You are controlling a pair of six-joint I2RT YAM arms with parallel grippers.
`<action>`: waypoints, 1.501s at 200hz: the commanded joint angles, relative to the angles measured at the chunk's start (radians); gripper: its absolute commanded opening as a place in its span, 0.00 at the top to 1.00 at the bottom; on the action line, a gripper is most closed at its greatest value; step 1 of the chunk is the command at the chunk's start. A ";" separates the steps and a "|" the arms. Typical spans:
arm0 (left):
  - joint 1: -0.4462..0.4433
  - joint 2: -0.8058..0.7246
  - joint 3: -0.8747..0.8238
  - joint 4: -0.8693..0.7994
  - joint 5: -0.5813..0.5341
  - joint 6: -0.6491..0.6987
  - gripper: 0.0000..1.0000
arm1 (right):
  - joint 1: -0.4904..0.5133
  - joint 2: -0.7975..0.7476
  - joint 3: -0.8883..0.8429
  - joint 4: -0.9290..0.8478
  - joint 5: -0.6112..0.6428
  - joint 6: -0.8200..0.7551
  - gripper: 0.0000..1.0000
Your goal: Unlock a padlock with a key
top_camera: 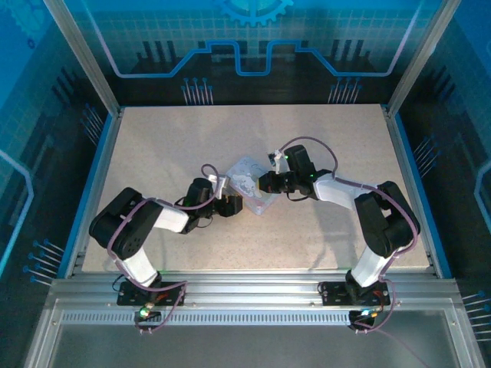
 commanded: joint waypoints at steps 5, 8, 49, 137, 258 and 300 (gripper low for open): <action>-0.026 0.024 0.013 -0.015 0.059 -0.030 0.46 | -0.011 -0.001 -0.012 -0.062 0.022 -0.014 1.00; -0.027 0.022 0.011 -0.013 0.060 -0.032 0.46 | -0.011 -0.001 -0.011 -0.062 0.022 -0.013 1.00; -0.049 0.026 0.001 0.023 0.061 -0.081 0.51 | -0.011 0.002 -0.014 -0.054 0.020 -0.009 1.00; -0.077 0.029 0.007 0.050 0.022 -0.133 0.58 | -0.011 -0.005 -0.028 -0.040 0.018 0.000 1.00; -0.085 0.001 0.004 0.069 -0.016 -0.250 0.73 | -0.007 -0.094 -0.045 -0.019 0.044 -0.012 1.00; -0.088 -0.053 0.008 0.025 -0.007 -0.319 0.72 | 0.067 -0.257 -0.124 -0.089 0.156 -0.125 1.00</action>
